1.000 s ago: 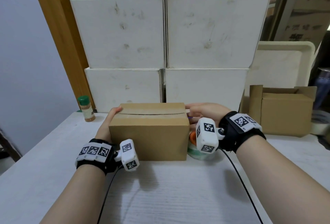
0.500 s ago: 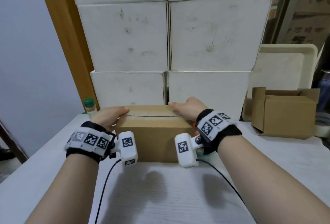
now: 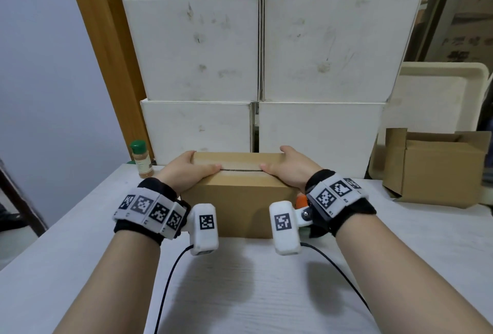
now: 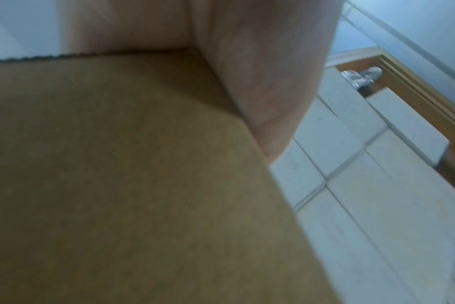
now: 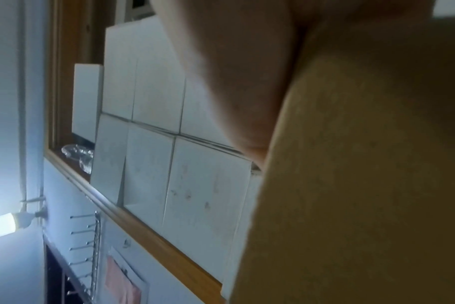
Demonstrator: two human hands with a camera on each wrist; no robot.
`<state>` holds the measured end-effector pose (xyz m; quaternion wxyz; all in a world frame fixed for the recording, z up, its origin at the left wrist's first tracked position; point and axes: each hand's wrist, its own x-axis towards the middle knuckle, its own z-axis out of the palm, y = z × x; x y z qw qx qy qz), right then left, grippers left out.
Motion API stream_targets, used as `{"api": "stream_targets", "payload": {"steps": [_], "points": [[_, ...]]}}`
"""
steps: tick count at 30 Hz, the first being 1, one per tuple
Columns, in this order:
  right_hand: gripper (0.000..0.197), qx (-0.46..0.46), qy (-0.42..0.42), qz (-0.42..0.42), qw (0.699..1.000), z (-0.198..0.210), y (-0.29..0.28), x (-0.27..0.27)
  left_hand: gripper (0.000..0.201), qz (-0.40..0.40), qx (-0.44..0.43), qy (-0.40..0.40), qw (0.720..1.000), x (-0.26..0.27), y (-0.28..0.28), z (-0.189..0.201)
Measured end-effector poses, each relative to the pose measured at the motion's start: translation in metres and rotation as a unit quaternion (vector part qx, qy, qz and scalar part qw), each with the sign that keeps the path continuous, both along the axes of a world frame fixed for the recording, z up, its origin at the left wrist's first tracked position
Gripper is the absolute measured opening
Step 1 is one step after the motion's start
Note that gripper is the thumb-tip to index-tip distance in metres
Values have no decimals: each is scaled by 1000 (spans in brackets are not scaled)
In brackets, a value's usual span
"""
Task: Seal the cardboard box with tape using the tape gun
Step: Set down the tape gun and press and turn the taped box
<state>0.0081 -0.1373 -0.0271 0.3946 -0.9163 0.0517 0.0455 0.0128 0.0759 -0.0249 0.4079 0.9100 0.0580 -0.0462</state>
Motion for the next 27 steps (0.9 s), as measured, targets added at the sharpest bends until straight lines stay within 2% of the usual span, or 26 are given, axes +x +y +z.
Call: {"api": "stream_targets", "payload": {"steps": [3,8,10,12,14,16,19,23,27], "points": [[74,25,2,8,1000,-2,-7,-3,72,-9,-51,16,999,2,10,-3],[65,78,-5,2,997,-7,-12,-5,59,3,-43,13,999,5,18,-8],[57,126,2,-11,992,-8,-9,-7,52,21,-93,28,995,7,17,-10],[53,152,1,-31,988,-10,-6,-7,43,48,-182,66,980,4,15,-9],[47,155,-5,-58,986,-13,-4,-7,48,75,-215,79,971,4,17,-11],[35,143,-20,-76,987,-14,-2,-10,58,90,-209,75,971,6,22,-14],[37,155,-53,-99,981,-16,-2,-13,52,91,-233,57,966,-3,19,-9],[31,202,-128,-116,964,-6,-3,-14,30,80,-300,14,951,-11,14,-1],[32,207,-167,-128,956,-1,-4,-19,40,72,-351,-5,933,-13,8,7]]}}
